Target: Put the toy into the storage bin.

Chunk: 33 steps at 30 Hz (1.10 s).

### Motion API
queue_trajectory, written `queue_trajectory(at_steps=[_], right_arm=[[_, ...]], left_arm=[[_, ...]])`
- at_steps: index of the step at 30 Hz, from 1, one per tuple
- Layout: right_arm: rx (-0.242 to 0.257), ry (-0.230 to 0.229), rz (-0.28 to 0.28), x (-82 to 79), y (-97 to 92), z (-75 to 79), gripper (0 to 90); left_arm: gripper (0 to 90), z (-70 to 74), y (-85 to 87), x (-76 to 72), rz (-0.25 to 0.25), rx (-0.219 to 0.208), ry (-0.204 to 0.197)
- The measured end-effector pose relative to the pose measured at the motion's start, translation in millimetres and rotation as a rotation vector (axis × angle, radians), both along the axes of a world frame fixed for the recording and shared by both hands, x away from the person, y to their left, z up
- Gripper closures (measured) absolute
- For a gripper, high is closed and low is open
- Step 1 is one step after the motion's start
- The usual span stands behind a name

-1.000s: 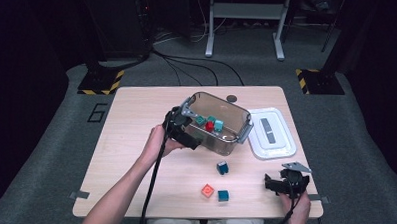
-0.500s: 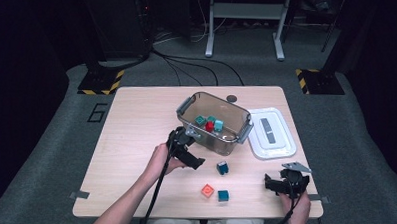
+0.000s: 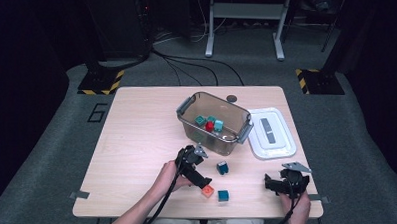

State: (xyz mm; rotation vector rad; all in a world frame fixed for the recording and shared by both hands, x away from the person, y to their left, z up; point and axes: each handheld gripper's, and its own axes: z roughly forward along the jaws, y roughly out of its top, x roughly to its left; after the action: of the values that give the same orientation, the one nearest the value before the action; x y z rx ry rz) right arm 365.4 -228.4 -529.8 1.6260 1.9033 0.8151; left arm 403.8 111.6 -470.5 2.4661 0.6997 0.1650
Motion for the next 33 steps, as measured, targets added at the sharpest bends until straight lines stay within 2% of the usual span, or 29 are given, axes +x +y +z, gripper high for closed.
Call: queue_trajectory(at_steps=[6,13,14,15,21,25,29,33], right_arm=[[0.000,0.000,0.000,0.0,0.0,0.0,0.4],[0.000,0.000,0.000,0.0,0.0,0.0,0.4],[0.000,0.000,0.000,0.0,0.0,0.0,0.4],[0.000,0.000,0.000,0.0,0.0,0.0,0.5],[0.000,0.000,0.000,0.0,0.0,0.0,0.4],[0.000,0.001,0.000,0.0,0.0,0.0,0.5],[0.000,0.000,-0.001,0.0,0.0,0.0,0.5],[0.000,0.001,0.000,0.0,0.0,0.1,0.4]], left_arm=[[0.0,-7.8,-7.7,-10.6,-0.030,-0.001,0.010],[0.0,-15.7,-10.5,-15.5,-0.026,0.035,0.002],[0.0,-16.6,-10.9,-16.3,-0.025,0.037,-0.006],[0.0,-17.5,-10.9,-16.6,-0.031,0.031,0.004],[0.3,-20.1,-11.6,-17.9,-0.028,0.034,0.005],[4.6,-23.1,-9.8,-15.4,-0.013,0.054,-0.003],[6.9,-26.1,-4.8,-10.1,-0.004,0.048,0.012],[15.7,-27.0,-5.5,-11.2,-0.013,0.051,-0.002]])
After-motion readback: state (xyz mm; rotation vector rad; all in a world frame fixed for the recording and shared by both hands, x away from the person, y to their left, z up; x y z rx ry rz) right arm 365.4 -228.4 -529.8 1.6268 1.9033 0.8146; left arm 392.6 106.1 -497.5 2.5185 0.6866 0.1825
